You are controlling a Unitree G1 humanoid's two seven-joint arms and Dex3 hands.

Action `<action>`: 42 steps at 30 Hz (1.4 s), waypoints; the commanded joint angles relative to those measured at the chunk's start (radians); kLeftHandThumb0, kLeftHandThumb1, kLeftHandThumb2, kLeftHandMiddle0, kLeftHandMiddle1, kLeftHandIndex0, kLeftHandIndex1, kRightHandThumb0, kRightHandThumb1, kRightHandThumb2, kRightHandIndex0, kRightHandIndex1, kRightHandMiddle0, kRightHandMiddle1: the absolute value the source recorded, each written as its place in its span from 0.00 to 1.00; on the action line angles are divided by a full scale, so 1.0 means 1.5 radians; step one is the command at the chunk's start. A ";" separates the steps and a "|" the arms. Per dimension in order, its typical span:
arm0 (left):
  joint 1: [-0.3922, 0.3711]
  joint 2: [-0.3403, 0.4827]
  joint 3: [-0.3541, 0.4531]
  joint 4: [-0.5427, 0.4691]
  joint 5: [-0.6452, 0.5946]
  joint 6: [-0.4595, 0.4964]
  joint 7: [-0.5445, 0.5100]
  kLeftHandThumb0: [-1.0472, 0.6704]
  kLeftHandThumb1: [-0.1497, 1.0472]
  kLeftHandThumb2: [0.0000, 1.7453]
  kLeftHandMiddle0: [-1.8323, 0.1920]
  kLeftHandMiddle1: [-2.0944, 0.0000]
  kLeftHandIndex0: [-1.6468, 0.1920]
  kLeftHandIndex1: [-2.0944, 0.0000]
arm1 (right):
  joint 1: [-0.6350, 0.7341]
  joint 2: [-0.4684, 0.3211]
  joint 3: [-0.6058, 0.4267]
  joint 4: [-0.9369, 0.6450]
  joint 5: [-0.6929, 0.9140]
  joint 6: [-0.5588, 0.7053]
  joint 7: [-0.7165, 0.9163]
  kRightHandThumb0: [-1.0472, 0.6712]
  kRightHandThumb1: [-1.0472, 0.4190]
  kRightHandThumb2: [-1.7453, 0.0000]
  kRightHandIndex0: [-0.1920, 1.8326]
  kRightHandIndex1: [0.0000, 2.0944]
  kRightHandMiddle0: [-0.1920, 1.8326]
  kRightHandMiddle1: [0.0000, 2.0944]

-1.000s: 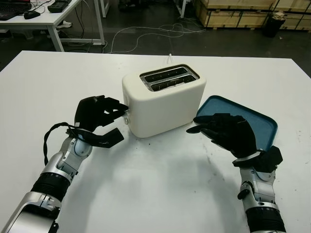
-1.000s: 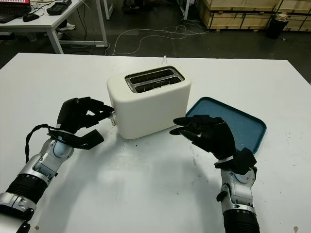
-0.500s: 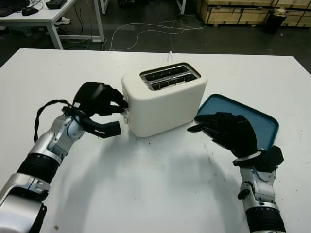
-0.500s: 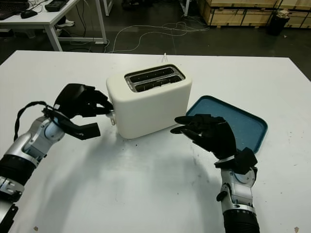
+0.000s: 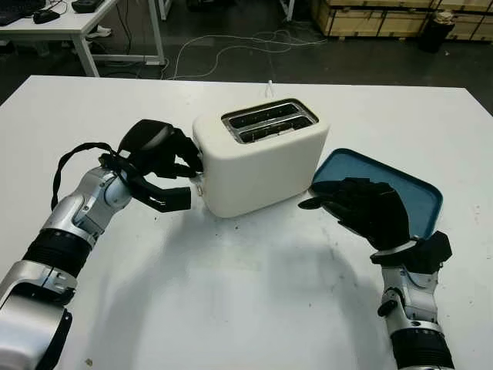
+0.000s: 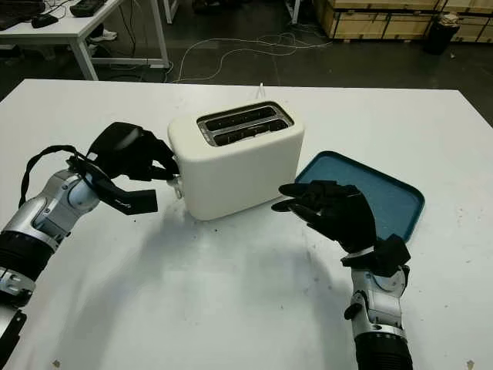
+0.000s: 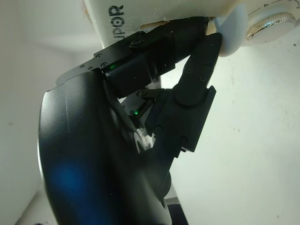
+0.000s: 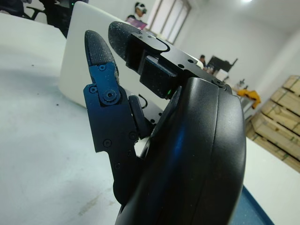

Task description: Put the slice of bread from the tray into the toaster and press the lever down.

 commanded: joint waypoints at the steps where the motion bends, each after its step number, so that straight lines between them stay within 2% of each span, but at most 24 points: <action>1: -0.006 -0.117 -0.061 0.019 0.006 -0.034 -0.001 0.39 0.72 0.00 0.39 0.49 0.13 0.97 | 0.007 0.002 -0.006 -0.021 0.019 0.021 -0.012 0.31 0.10 0.99 0.66 0.13 0.66 0.00; 4: 0.031 -0.237 -0.069 0.148 -0.001 -0.011 0.104 0.42 0.78 0.01 0.47 0.36 0.15 0.98 | 0.013 0.004 -0.006 -0.023 0.023 0.029 -0.017 0.32 0.10 0.99 0.67 0.13 0.66 0.00; 6: 0.058 -0.308 -0.067 0.239 -0.017 -0.011 0.155 0.44 0.80 0.01 0.49 0.34 0.16 0.99 | 0.015 0.001 -0.006 -0.020 0.019 0.024 -0.017 0.32 0.10 1.00 0.67 0.13 0.66 0.00; 9: 0.087 -0.351 -0.076 0.295 -0.022 -0.022 0.186 0.45 0.81 0.01 0.50 0.35 0.16 0.98 | 0.016 -0.009 -0.008 -0.021 0.010 0.024 -0.019 0.32 0.10 1.00 0.67 0.13 0.66 0.00; 21: 0.082 -0.341 -0.104 0.328 -0.035 -0.043 0.231 0.46 0.81 0.00 0.48 0.38 0.17 0.98 | 0.014 -0.016 -0.012 -0.016 0.010 0.030 -0.017 0.33 0.10 1.00 0.68 0.12 0.66 0.00; 30: 0.092 -0.331 -0.103 0.336 -0.038 -0.047 0.245 0.48 0.81 0.00 0.50 0.34 0.18 0.97 | 0.016 -0.016 -0.014 -0.019 0.011 0.038 -0.016 0.32 0.10 1.00 0.68 0.12 0.66 0.00; 34: 0.079 -0.312 -0.103 0.323 -0.029 -0.039 0.252 0.47 0.81 0.00 0.49 0.38 0.19 0.97 | 0.015 -0.016 -0.015 -0.015 0.013 0.033 -0.012 0.32 0.10 1.00 0.68 0.11 0.67 0.00; 36: 0.076 -0.298 -0.098 0.293 -0.024 -0.052 0.285 0.48 0.81 0.00 0.50 0.34 0.18 0.96 | 0.014 -0.016 -0.017 -0.008 0.017 0.030 -0.006 0.33 0.10 1.00 0.68 0.11 0.66 0.00; 37: 0.077 -0.295 -0.096 0.276 -0.024 -0.045 0.297 0.48 0.81 0.00 0.50 0.33 0.19 0.96 | 0.014 -0.016 -0.017 -0.009 0.018 0.031 -0.006 0.33 0.10 1.00 0.68 0.11 0.67 0.00; 39: 0.074 -0.302 -0.097 0.281 -0.029 0.012 0.291 0.48 0.82 0.01 0.52 0.32 0.20 0.96 | 0.016 -0.018 -0.017 -0.015 0.014 0.035 -0.010 0.33 0.11 1.00 0.68 0.11 0.67 0.00; 41: 0.073 -0.314 -0.114 0.330 -0.025 0.067 0.250 0.50 0.82 0.00 0.52 0.36 0.22 0.97 | 0.016 -0.021 -0.018 -0.015 0.013 0.033 -0.009 0.33 0.10 1.00 0.68 0.11 0.67 0.00; 42: 0.078 -0.318 -0.126 0.349 -0.017 0.082 0.241 0.51 0.82 0.00 0.51 0.42 0.24 0.98 | 0.015 -0.022 -0.019 -0.014 0.013 0.031 -0.008 0.33 0.10 1.00 0.68 0.11 0.67 0.00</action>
